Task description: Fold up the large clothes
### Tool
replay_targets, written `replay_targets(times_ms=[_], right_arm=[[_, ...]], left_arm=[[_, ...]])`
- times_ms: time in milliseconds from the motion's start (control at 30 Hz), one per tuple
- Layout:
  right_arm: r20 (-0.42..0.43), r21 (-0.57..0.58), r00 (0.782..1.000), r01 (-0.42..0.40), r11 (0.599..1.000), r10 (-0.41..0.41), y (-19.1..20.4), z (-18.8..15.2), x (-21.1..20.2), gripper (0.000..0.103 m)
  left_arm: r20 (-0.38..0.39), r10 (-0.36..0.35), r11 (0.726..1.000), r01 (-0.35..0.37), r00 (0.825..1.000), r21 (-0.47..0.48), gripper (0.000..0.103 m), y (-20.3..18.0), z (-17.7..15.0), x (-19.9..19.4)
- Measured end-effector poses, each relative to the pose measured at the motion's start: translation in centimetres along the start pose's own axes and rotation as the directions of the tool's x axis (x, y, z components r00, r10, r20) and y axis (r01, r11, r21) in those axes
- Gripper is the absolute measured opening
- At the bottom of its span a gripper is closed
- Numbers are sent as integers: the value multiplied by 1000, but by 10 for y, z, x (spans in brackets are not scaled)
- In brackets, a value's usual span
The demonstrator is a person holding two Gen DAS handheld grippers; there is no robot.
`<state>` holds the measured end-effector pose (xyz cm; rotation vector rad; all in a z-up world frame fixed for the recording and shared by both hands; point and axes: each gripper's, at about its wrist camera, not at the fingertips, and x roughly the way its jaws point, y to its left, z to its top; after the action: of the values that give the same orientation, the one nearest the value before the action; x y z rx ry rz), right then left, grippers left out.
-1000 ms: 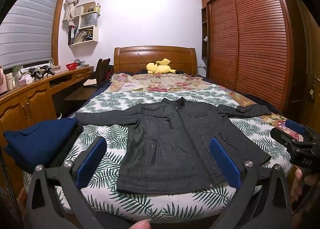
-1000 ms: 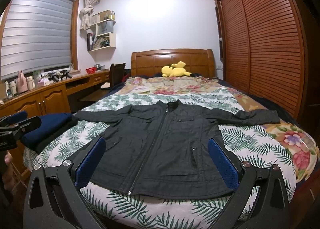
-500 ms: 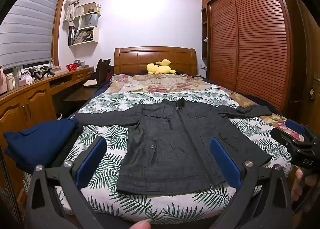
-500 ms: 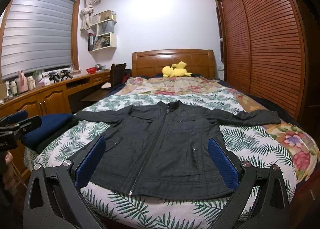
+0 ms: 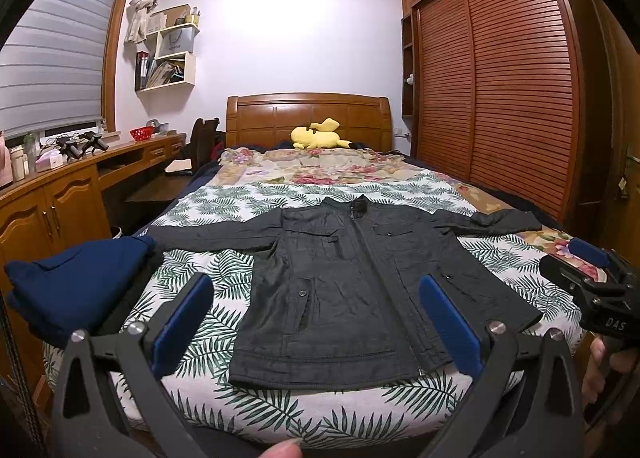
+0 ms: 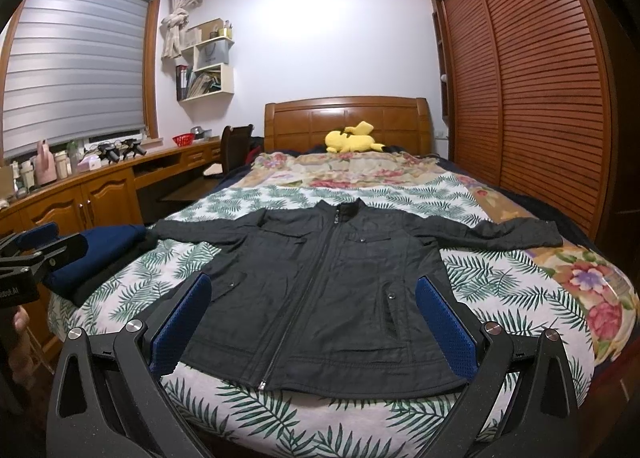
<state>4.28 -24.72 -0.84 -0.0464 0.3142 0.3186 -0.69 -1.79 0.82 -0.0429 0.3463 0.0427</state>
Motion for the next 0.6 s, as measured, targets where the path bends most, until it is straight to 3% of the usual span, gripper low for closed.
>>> replay_targets(times_ms=[600], right_arm=[[-14, 2, 1000, -8, 1000, 8, 6, -2, 2, 103]], left_arm=[[-14, -5, 1000, 5, 1000, 2, 103, -4, -5, 5]])
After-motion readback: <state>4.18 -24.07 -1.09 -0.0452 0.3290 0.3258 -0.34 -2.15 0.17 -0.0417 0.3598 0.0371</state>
